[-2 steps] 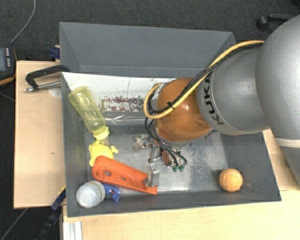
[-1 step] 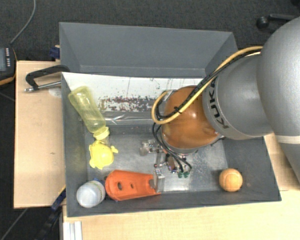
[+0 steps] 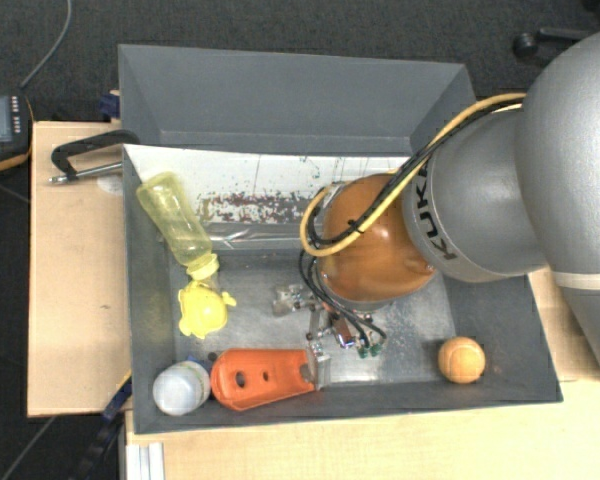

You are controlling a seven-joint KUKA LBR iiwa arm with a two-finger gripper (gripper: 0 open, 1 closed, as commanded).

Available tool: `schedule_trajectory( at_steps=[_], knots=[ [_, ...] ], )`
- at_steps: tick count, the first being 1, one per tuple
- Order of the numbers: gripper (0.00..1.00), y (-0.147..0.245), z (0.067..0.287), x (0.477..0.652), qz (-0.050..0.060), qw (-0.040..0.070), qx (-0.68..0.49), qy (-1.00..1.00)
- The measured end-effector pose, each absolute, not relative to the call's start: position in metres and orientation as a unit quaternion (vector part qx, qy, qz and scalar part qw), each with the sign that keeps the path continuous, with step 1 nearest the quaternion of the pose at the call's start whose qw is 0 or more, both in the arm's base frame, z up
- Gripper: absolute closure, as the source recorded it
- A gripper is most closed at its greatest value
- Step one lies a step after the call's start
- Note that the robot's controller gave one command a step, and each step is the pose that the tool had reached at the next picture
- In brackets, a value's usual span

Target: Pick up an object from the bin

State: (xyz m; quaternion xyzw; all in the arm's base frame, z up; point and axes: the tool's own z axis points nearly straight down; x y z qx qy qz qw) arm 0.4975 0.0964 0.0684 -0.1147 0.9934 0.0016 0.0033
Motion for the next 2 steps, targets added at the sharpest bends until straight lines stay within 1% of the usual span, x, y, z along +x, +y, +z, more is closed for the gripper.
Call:
schedule_trajectory(
  at_steps=[1,2],
  knots=[
    [1.0,0.0481,0.0713,0.4956,0.002,0.003,-0.157,0.988],
    [0.0,0.049,0.0713,0.4961,0.003,0.004,-0.157,0.988]
  ],
)
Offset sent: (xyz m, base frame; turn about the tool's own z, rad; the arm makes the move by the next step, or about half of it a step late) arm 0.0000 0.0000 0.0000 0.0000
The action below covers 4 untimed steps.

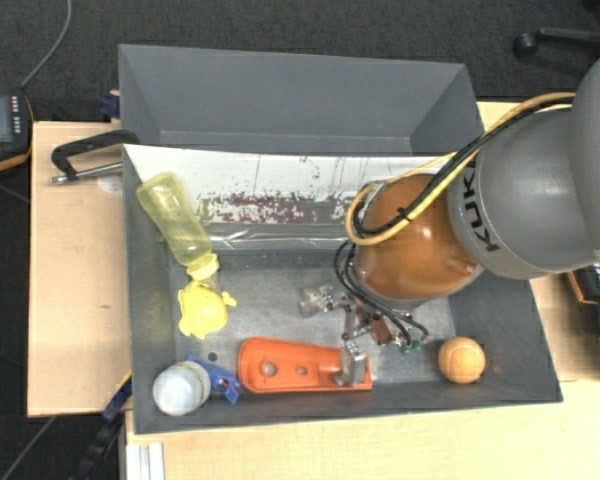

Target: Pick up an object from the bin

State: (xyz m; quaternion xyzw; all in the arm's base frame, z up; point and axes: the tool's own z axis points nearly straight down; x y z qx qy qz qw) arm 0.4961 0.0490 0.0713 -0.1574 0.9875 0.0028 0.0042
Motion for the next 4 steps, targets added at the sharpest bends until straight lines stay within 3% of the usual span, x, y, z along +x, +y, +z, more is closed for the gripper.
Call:
schedule_trajectory(
  at_steps=[2,3,4],
  knots=[
    [0.0,0.056,0.0708,0.4947,0.002,0.004,-0.217,0.976],
    [1.0,0.058,0.074,0.4987,0.002,0.008,-0.399,0.917],
    [1.0,0.058,0.0741,0.4987,0.002,0.008,-0.399,0.917]
  ],
)
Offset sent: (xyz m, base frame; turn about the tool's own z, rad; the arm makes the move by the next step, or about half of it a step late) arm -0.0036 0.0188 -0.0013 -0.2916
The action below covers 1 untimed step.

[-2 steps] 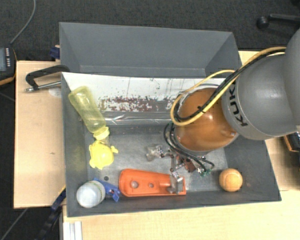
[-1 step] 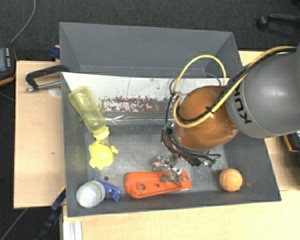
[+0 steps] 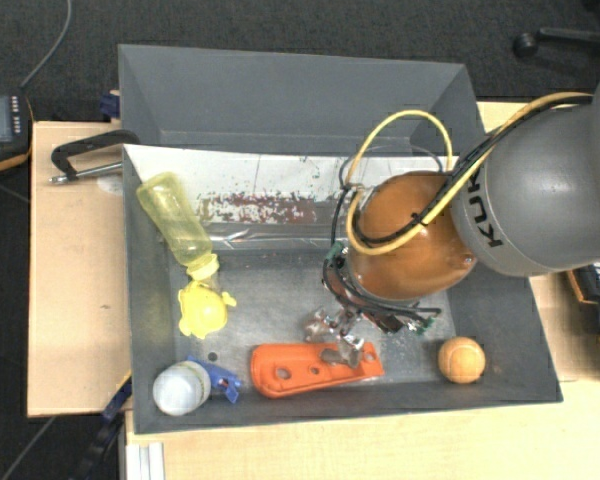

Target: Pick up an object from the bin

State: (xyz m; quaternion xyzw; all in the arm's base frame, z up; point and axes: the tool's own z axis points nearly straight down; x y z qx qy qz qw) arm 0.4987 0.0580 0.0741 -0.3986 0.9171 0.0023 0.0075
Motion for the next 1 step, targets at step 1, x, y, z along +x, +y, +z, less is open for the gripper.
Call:
schedule_trajectory(
  at_steps=[1],
  knots=[
    [1.0,0.0656,0.1095,0.5035,0.003,0.007,-0.406,0.914]
  ],
)
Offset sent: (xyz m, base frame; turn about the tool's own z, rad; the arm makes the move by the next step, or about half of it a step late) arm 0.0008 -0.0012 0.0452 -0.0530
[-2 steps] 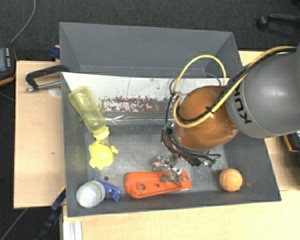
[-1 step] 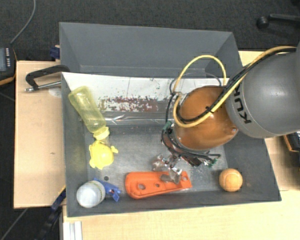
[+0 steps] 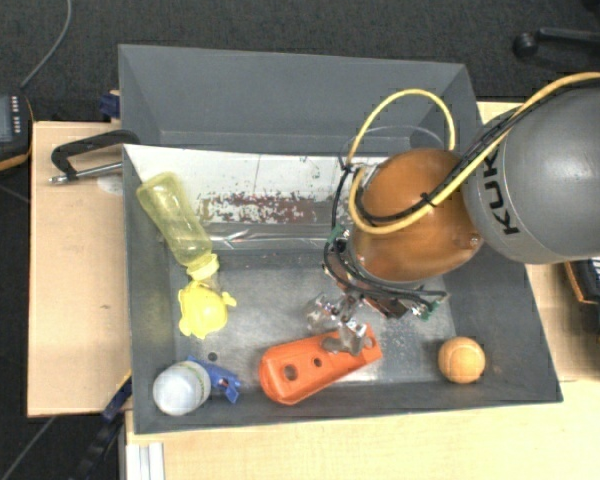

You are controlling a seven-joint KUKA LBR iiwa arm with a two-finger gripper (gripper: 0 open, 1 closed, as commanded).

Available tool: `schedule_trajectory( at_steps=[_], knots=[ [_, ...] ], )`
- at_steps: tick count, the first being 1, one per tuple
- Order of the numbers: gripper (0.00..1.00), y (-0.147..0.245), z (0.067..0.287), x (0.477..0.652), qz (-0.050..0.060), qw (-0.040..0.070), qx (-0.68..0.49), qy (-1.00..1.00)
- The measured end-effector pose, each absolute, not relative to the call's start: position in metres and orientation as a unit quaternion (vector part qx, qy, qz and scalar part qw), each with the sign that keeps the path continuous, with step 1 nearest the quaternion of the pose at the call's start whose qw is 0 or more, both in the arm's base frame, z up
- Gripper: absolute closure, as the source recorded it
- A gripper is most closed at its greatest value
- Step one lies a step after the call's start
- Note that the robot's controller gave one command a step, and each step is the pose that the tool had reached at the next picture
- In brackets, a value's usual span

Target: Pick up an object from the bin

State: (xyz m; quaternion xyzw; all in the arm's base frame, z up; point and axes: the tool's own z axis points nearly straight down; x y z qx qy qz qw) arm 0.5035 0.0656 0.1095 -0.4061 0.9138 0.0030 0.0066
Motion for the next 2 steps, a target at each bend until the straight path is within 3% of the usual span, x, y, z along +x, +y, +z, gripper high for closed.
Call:
schedule_trajectory(
  at_steps=[1,2],
  knots=[
    [1.0,0.065,0.15,0.506,0.002,0.012,-0.411,0.911],
    [1.0,0.071,0.21,0.516,0.004,0.007,-0.407,0.914]
  ],
)
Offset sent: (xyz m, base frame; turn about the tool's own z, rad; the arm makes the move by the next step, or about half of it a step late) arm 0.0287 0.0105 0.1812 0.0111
